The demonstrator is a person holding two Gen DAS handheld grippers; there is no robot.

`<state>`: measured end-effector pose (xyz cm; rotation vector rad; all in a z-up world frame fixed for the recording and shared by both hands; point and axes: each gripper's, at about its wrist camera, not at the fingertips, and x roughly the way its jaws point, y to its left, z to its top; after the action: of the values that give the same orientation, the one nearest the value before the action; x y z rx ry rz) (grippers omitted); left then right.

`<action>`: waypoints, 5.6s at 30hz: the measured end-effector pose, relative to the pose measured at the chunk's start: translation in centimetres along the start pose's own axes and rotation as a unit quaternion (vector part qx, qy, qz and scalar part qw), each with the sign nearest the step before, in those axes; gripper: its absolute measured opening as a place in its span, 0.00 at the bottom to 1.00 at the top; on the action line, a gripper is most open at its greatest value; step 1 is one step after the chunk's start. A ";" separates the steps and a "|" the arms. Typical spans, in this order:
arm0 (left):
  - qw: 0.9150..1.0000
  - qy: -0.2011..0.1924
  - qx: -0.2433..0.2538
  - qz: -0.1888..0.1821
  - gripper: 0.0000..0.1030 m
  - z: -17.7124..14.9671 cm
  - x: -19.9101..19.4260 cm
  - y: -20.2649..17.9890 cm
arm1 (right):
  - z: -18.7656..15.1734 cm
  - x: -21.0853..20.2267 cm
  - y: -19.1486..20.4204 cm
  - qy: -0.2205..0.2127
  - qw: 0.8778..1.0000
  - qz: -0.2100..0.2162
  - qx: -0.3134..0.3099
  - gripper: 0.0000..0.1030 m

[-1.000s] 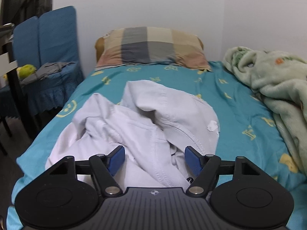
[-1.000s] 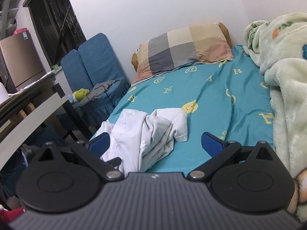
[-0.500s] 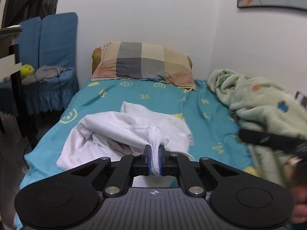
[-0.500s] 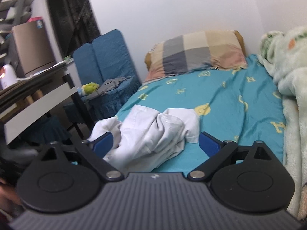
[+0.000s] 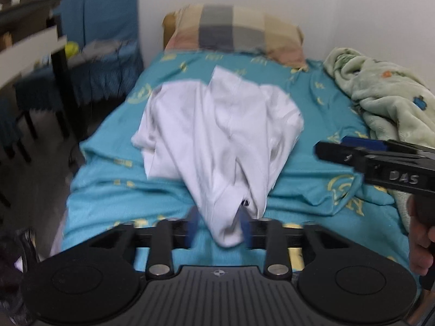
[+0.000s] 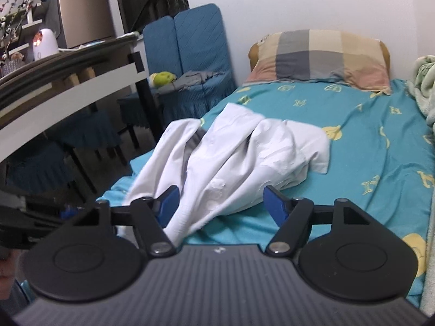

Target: Fold clothes

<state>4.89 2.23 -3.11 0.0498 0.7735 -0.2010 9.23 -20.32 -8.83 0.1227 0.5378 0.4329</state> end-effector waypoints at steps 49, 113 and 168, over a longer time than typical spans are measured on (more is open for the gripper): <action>0.988 0.023 -0.114 0.104 0.18 0.8 4.1 3.1 | -0.7 -0.7 1.1 -0.058 0.998 0.008 -0.022 0.69; 0.997 -0.040 -0.060 -0.035 0.16 0.8 3.1 -0.4 | 1.1 6.8 -6.7 0.015 0.993 -0.076 0.088 0.15; 0.997 -0.001 -0.051 -0.063 0.21 -0.3 1.4 -0.5 | -2.0 -0.8 -9.9 0.180 0.964 -0.165 0.110 0.23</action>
<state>5.63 1.58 -4.28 -0.0962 0.7853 -0.2818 11.17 -29.65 -12.37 0.1666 0.9478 0.0656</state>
